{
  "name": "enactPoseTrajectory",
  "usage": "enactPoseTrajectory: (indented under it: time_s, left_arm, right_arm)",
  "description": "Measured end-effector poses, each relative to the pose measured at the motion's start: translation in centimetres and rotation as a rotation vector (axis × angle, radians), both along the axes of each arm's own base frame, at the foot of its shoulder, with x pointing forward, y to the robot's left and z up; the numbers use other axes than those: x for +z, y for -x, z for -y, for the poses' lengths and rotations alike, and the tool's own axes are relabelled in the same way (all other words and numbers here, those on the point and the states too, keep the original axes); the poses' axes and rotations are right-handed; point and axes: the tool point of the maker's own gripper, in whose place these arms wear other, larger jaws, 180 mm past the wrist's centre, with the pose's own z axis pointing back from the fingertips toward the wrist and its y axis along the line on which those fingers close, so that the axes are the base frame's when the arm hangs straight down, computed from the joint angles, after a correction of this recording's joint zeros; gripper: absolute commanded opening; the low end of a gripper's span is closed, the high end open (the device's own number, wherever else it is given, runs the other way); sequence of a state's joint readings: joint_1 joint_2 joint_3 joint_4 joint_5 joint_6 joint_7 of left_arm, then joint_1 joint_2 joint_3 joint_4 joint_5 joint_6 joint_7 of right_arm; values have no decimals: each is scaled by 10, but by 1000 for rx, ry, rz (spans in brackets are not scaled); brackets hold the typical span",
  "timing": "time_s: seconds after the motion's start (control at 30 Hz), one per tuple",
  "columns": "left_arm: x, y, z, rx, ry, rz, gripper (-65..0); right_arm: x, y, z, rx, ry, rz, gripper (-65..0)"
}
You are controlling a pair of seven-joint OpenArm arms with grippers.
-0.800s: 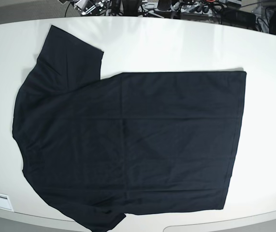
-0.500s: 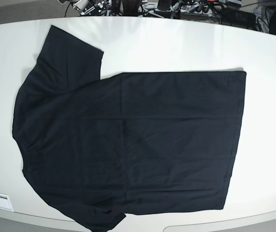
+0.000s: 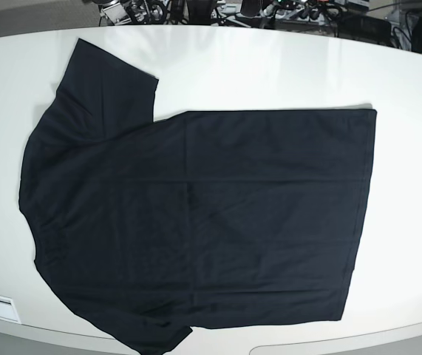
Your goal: Fold the T-shirt properly
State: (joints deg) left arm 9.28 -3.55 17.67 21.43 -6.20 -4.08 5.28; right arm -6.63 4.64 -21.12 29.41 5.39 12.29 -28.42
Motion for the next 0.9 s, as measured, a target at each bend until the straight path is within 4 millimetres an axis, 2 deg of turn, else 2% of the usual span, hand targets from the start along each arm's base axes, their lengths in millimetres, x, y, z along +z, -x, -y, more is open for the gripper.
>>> enactPoseTrajectory:
  time_s: [0.1,0.2,0.3,0.4,0.53,0.7,0.8,0.9]
  left_arm:
    - [5,7,-8,-4,0,18,-650]
    - [12,42,-26,-21,-17,-18,-650]
    - [23,76,-45,-45,-37,-59,-650]
    - [37,93,-55,-69,-33,-55,-650]
    - [64,107,-73,-80,-28,-47,-650]
    - [114,138,-86,-195,-7,-73,-650]
    - [147,136,-83,-294,31,-62,-650]
    - [182,122,-90,-437,43,-5,-650]
  right_arm:
    - [2,13,5,52,8,-4,-650]
    - [7,38,11,56,7,-13,-650]
    - [18,74,22,97,-12,-81,-650]
    - [33,101,33,124,-5,-113,-650]
    - [56,120,41,139,-3,-61,-650]
    - [106,157,58,193,25,-64,-650]
    - [141,154,66,196,79,-31,-650]
    - [181,129,79,182,154,62,-650]
